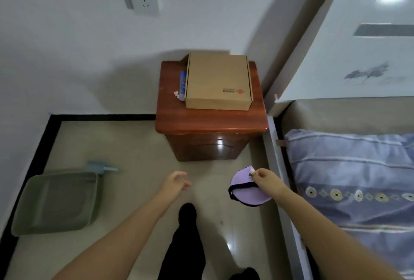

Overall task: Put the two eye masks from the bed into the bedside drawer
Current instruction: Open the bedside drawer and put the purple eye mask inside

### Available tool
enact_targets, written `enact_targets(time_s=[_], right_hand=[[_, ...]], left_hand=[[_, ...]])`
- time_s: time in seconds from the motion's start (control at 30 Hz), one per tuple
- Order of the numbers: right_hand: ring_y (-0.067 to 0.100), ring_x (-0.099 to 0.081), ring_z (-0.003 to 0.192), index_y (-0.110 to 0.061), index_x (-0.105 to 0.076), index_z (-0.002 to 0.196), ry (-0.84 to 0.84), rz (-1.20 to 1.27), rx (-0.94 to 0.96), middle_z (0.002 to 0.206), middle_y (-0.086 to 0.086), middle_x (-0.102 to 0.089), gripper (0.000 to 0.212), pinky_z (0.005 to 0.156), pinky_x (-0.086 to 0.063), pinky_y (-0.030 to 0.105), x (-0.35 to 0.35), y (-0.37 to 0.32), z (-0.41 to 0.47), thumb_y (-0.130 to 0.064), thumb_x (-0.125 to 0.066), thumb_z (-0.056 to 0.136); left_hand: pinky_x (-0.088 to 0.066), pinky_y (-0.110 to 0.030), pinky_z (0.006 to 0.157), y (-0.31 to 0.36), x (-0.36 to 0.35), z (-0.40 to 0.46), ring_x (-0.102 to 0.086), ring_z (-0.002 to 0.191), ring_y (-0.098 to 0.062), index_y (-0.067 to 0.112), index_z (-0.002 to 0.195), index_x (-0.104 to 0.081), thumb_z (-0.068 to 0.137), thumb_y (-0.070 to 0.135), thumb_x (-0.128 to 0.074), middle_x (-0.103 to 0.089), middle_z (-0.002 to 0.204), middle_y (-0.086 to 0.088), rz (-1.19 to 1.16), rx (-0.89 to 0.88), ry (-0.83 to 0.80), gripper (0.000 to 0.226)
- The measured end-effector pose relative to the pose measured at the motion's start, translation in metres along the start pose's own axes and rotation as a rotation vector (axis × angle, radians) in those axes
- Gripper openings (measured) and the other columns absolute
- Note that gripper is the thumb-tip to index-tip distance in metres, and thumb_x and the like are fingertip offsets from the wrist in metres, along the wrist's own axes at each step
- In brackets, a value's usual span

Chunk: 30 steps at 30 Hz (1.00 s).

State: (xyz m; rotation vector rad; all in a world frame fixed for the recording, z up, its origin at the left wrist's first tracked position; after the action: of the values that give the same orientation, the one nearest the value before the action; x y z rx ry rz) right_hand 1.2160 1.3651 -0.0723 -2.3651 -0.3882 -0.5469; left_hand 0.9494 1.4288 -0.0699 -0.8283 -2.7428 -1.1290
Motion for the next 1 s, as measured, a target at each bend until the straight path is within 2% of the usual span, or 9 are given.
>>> enact_targets(time_s=[0.07,0.1,0.17,0.27,0.43,0.57,0.77,0.9,1.0], right_hand=[[0.03,-0.057,0.097,-0.006,-0.058,0.105,0.044,0.02,-0.039,0.099,0.012,-0.061,0.037,0.081,-0.044,0.036,-0.003,-0.003,0.042,-0.039,-0.046,0.093],[0.034,-0.054,0.112,-0.006,-0.044,0.129,0.081,0.051,-0.088,0.119,0.016,-0.057,0.051,0.091,-0.041,0.038,-0.004,-0.003,0.063,-0.041,-0.047,0.093],[0.038,-0.044,0.128,-0.011,-0.015,0.146,0.154,0.098,-0.138,0.142,0.02,-0.043,0.071,0.101,-0.037,0.043,-0.004,-0.006,0.106,-0.045,-0.047,0.092],[0.042,-0.047,0.123,-0.013,-0.01,0.147,0.266,0.154,-0.111,0.138,0.022,-0.047,0.073,0.094,-0.038,0.043,-0.002,-0.006,0.166,-0.04,-0.049,0.092],[0.04,-0.05,0.117,0.0,-0.024,0.134,0.341,0.215,-0.113,0.128,0.021,-0.053,0.052,0.084,-0.036,0.036,0.001,0.01,0.226,-0.012,-0.052,0.091],[0.035,-0.054,0.11,-0.002,-0.026,0.131,0.376,0.183,-0.126,0.12,0.019,-0.057,0.047,0.081,-0.037,0.035,0.004,0.025,0.237,-0.01,-0.05,0.091],[0.04,-0.058,0.102,0.005,-0.056,0.107,0.348,0.039,-0.068,0.108,0.025,-0.065,0.021,0.084,-0.042,0.039,0.016,0.024,0.259,-0.003,-0.049,0.09],[0.045,-0.058,0.098,0.01,-0.061,0.098,0.321,-0.106,-0.003,0.103,0.031,-0.066,0.018,0.081,-0.041,0.04,0.026,0.027,0.265,0.0,-0.049,0.089],[0.045,-0.059,0.094,0.013,-0.055,0.107,0.282,-0.229,0.069,0.101,0.032,-0.064,0.023,0.074,-0.037,0.034,0.028,0.035,0.264,0.001,-0.048,0.089]], left_hand=[[-0.042,-0.028,0.069,0.002,0.022,0.05,-0.061,0.075,-0.019,-0.004,0.127,-0.045,0.098,0.008,-0.036,-0.061,0.101,-0.015,-0.005,0.036,0.046,0.033],[-0.045,-0.032,0.079,0.002,0.031,0.077,-0.061,0.09,-0.026,-0.001,0.13,-0.043,0.098,0.013,-0.037,-0.061,0.108,-0.017,0.021,0.035,0.083,0.036],[-0.041,-0.038,0.098,0.004,0.044,0.126,-0.053,0.116,-0.033,0.005,0.14,-0.033,0.098,0.017,-0.039,-0.053,0.132,-0.019,0.109,0.027,0.166,0.044],[-0.032,-0.034,0.107,0.008,0.042,0.184,-0.042,0.127,-0.03,0.006,0.141,-0.024,0.095,0.01,-0.04,-0.04,0.143,-0.014,0.038,-0.036,0.234,0.049],[-0.031,-0.021,0.087,0.0,0.04,0.238,-0.05,0.113,-0.024,0.002,0.125,-0.042,0.088,-0.001,-0.048,-0.052,0.127,-0.02,-0.039,-0.118,0.433,0.037],[-0.04,-0.035,0.079,-0.003,0.053,0.256,-0.054,0.107,-0.04,-0.006,0.111,-0.051,0.083,-0.005,-0.049,-0.059,0.112,-0.029,0.144,-0.156,0.536,0.028],[-0.026,-0.029,0.065,0.0,0.055,0.254,-0.056,0.087,-0.047,-0.013,0.099,-0.055,0.081,-0.007,-0.049,-0.061,0.095,-0.035,0.349,-0.231,0.605,0.02],[-0.026,-0.028,0.053,-0.006,0.059,0.26,-0.044,0.059,-0.029,-0.002,0.069,-0.051,0.077,-0.006,-0.048,-0.052,0.063,-0.019,0.333,-0.229,0.611,0.009],[-0.022,-0.03,0.046,-0.013,0.066,0.26,-0.034,0.047,-0.022,0.01,0.052,-0.032,0.074,-0.007,-0.047,-0.037,0.051,-0.007,0.406,-0.245,0.585,0.032]])
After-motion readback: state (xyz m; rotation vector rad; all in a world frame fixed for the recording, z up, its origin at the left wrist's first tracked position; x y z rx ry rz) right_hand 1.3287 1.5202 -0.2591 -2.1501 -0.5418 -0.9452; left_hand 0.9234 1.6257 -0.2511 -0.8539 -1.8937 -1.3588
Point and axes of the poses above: each hand's wrist, its own z-axis towards the middle knuckle, its own x-axis out of the back of the hand, y = z × x, the point moved 6 cm from there along z, towards the middle knuckle
